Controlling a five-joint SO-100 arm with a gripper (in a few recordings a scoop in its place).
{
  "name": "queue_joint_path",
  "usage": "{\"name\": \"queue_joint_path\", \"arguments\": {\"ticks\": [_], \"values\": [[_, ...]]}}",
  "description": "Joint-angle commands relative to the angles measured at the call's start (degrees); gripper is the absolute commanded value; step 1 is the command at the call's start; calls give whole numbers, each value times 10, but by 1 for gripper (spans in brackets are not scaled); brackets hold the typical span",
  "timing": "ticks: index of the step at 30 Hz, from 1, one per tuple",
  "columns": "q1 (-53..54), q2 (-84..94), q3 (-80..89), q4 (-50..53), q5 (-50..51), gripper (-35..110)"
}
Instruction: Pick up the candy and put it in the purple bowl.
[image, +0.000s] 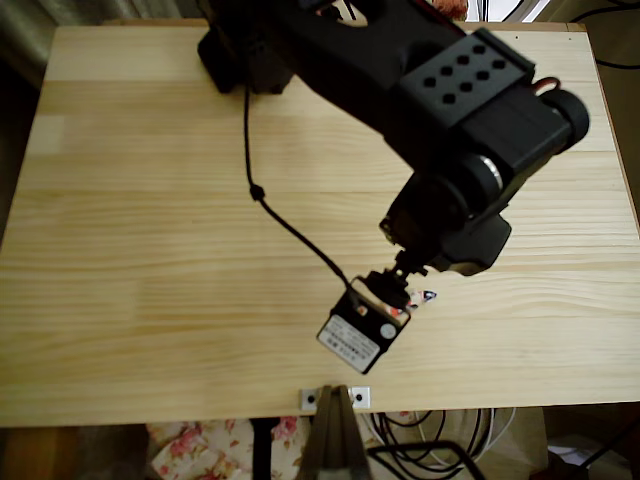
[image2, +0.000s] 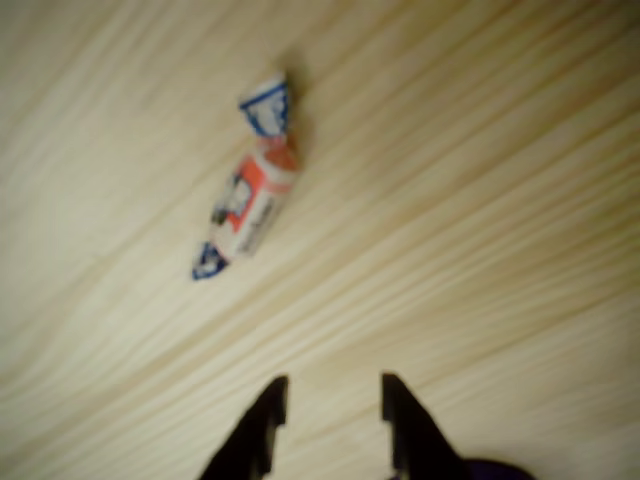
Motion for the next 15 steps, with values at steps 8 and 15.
{"name": "queue_joint_path", "arguments": {"ticks": [8,15], "values": [[-50,140,9,45,-65,14],[-50,275,246,-149,-204,14]]}}
